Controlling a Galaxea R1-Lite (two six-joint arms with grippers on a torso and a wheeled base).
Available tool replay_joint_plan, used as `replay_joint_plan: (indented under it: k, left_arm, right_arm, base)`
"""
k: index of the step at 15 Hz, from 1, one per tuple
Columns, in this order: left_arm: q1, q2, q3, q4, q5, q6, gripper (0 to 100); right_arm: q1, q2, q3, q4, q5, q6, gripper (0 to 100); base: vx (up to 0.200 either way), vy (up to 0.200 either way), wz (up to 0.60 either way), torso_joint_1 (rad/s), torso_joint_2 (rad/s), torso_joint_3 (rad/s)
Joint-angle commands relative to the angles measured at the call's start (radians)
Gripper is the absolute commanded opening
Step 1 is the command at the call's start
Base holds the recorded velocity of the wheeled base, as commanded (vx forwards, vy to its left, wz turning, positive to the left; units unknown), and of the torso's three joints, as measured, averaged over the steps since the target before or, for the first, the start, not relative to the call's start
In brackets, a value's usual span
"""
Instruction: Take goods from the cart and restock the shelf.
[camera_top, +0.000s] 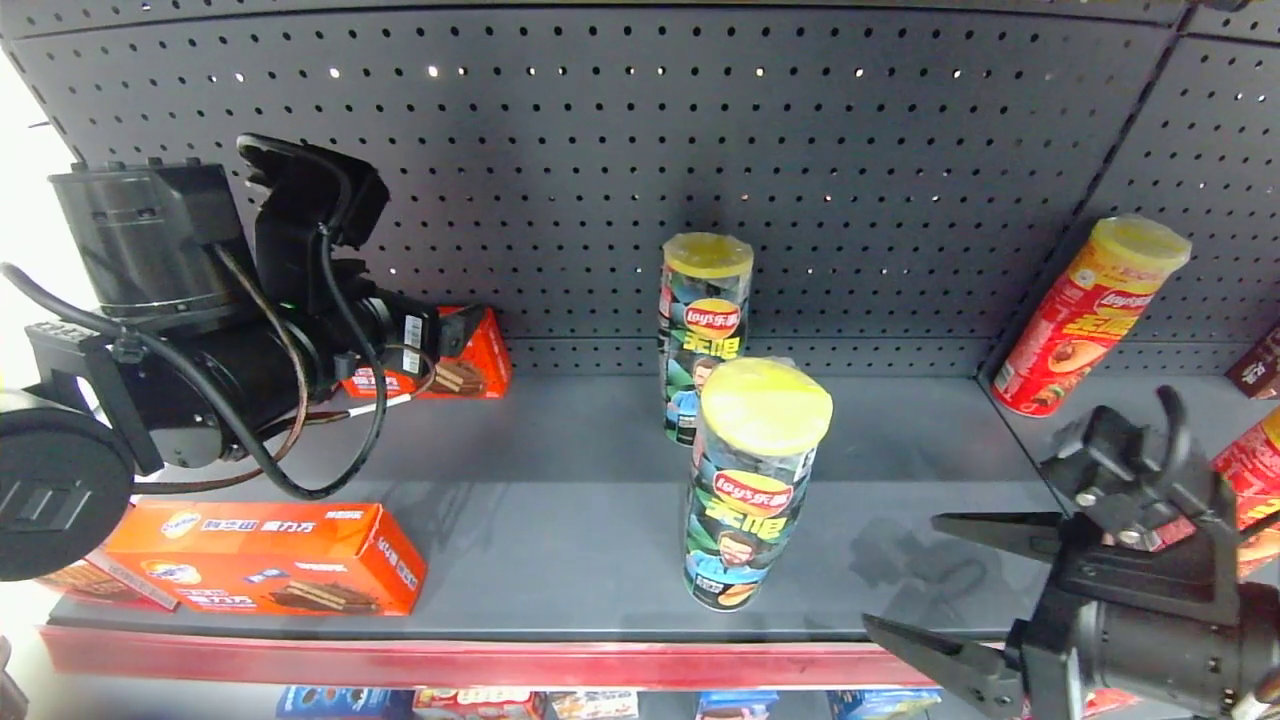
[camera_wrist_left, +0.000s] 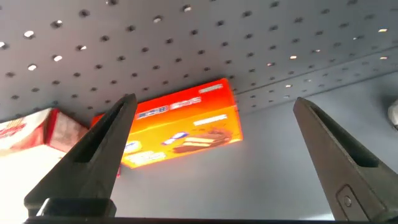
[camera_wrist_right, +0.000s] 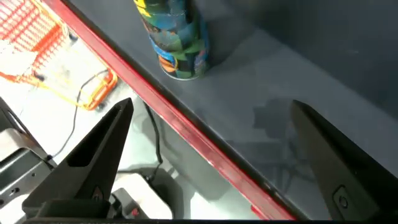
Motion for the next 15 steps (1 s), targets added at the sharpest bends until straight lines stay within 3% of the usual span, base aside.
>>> replay_joint_plan:
  k: [1,15]
  left_arm:
    - [0.001,0.004,-0.001,-0.003,0.0,0.0,100]
    - [0.001,0.007,-0.004,-0.025,-0.003,0.0,100]
  right_arm:
    - [0.031,0.12,-0.022,-0.012,-0.007,0.001,100]
    - [-0.032,0.309,-0.16,-0.013,-0.018,0.001,100]
  base:
    - [0.0,0.0,0.0,0.0,0.0,0.0]
    - [0.0,0.0,0.0,0.0,0.0,0.0]
